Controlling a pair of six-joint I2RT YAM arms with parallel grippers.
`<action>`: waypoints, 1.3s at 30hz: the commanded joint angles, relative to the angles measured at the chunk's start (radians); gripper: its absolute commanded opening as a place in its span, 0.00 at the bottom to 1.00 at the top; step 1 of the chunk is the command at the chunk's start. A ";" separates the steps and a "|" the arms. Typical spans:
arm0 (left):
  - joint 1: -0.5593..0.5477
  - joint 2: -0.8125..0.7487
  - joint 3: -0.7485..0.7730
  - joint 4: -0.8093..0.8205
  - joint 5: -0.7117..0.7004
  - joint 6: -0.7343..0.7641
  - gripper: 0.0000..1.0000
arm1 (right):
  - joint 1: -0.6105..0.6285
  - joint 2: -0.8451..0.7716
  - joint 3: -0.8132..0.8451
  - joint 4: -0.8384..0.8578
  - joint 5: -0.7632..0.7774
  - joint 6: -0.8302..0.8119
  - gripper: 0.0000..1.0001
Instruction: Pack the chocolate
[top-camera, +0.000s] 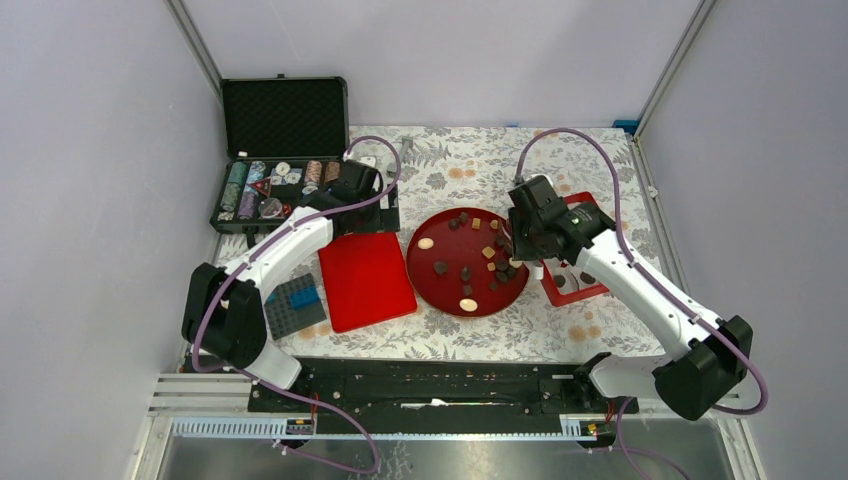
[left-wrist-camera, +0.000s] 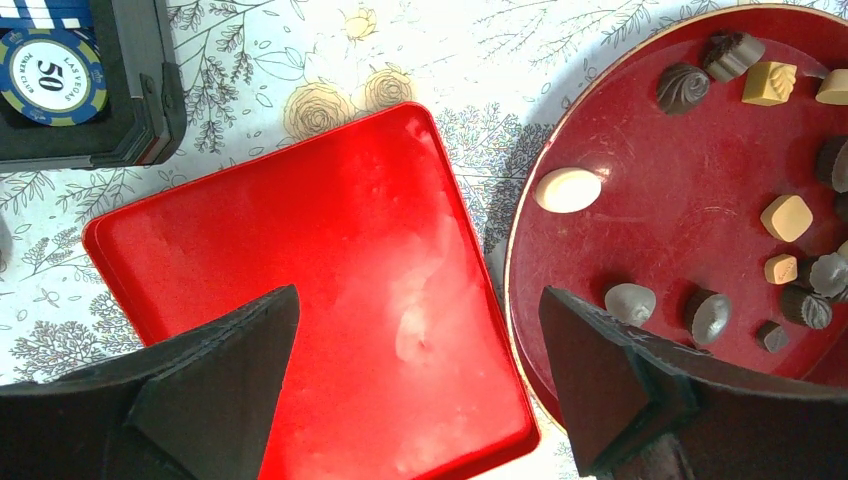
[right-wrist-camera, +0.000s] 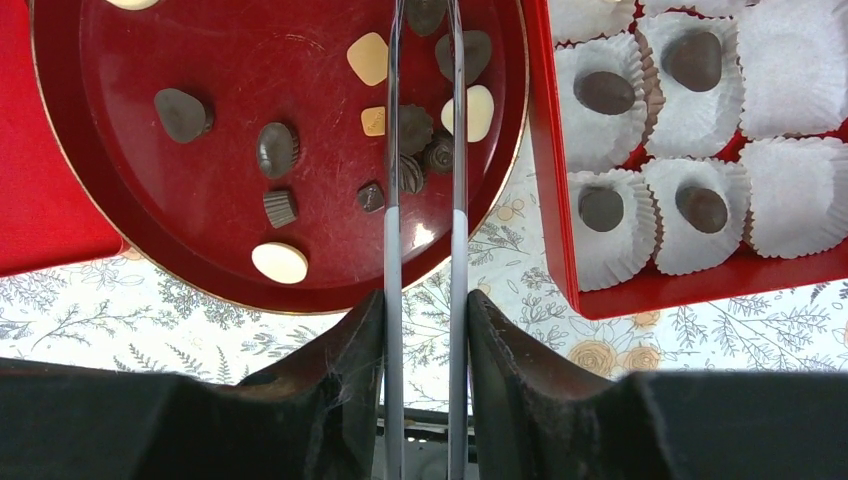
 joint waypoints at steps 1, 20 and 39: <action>0.005 -0.046 -0.002 0.008 -0.028 0.013 0.99 | 0.005 0.015 -0.007 0.069 -0.011 -0.015 0.41; 0.005 -0.038 -0.007 0.008 -0.029 0.012 0.99 | 0.005 0.089 -0.057 0.118 0.024 -0.033 0.46; 0.005 -0.049 -0.028 0.018 -0.011 0.001 0.99 | 0.005 0.077 -0.002 0.093 0.020 -0.039 0.25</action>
